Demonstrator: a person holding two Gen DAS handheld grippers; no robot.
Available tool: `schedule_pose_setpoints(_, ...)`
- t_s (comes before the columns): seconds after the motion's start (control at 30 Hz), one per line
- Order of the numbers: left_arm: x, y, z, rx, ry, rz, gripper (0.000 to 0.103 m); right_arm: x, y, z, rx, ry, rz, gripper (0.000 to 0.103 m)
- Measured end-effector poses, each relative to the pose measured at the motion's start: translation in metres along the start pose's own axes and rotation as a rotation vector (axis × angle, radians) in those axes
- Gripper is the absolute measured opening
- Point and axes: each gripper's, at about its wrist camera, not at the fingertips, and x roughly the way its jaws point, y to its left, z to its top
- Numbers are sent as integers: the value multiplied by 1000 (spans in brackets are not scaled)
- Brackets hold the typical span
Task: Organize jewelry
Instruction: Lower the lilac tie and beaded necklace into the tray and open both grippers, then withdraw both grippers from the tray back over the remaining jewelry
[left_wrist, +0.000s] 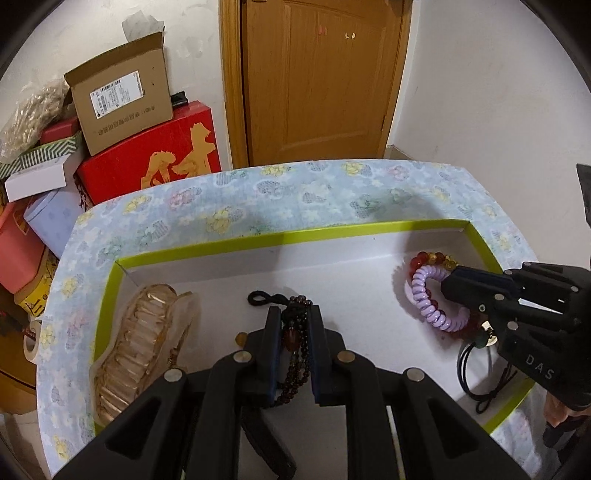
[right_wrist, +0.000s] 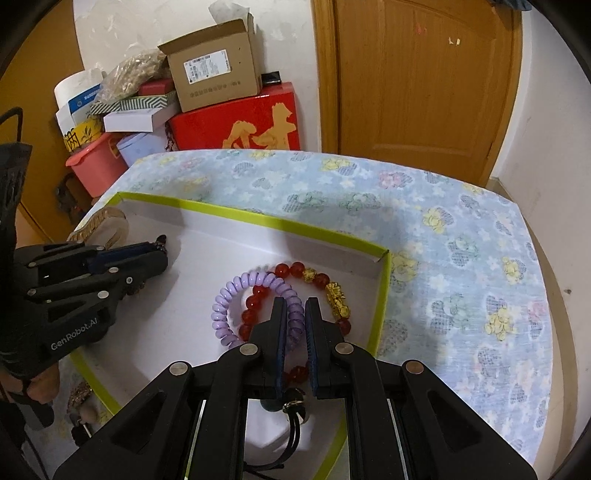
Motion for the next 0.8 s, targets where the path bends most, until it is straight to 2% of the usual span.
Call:
schedule_pose_setpoints(0.17,-5,1,0,0,-4,-7,25,-5,0,-1,7,-5,-5,14)
schedule_pose_setpoints(0.33,-17,2,-1,-20,-25,-29,32,-19,0,-3,11,-25,-14,15)
schedule_pose_setpoints(0.47,-34,1,-4,-25,-45,-32,32,-37,5,-8,2,-53,-20,24)
schedule_pose_setpoints(0.8,-93,-11,-30,2,-109,-29,32,-96,24,-41,-20,-111,-26,25)
